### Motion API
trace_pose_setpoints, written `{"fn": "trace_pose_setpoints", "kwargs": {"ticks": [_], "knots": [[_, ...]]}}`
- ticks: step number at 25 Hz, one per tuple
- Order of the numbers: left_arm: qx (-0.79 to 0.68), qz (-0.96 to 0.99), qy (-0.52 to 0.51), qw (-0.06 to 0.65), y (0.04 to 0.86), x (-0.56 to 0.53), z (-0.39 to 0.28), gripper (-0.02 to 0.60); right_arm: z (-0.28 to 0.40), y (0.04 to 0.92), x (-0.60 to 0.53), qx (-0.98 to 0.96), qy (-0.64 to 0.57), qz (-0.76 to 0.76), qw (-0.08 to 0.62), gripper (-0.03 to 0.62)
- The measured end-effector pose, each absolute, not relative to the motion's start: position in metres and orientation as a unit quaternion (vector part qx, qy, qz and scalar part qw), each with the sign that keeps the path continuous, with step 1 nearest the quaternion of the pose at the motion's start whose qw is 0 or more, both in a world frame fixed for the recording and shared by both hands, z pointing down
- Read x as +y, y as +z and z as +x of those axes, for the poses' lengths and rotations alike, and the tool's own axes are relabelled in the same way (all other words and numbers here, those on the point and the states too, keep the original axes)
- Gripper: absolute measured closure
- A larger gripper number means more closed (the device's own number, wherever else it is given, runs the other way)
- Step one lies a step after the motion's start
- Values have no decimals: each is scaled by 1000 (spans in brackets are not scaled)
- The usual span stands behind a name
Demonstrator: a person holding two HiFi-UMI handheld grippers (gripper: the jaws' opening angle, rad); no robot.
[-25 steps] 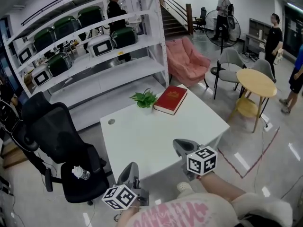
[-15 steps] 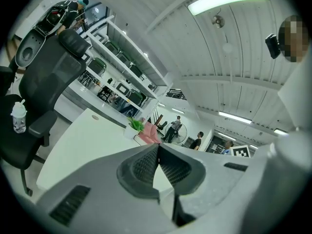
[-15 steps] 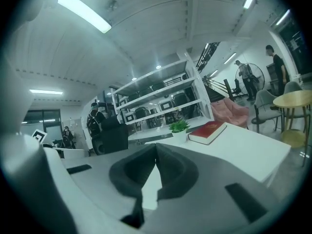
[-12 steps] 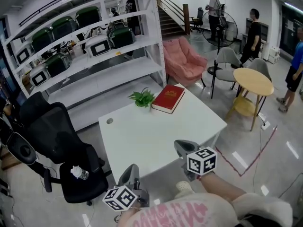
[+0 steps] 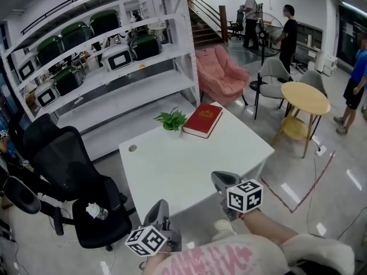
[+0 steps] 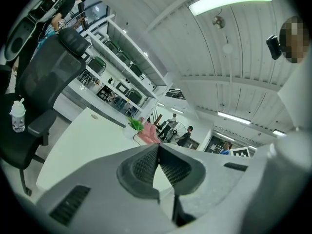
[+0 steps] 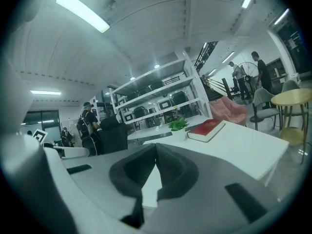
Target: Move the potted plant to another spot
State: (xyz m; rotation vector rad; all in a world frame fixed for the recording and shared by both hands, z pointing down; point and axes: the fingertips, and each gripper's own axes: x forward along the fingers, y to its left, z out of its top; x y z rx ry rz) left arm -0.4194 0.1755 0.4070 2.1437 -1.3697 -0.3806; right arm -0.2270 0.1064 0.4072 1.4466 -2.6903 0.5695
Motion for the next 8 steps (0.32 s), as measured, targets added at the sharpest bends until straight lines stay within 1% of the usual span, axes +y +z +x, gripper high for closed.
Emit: {"fn": "trace_pose_setpoints", "kwargs": {"ticks": [8], "knots": [[-506, 802, -140, 284, 410, 177, -416, 578, -227, 412, 108, -864, 183, 468, 23, 588]]}}
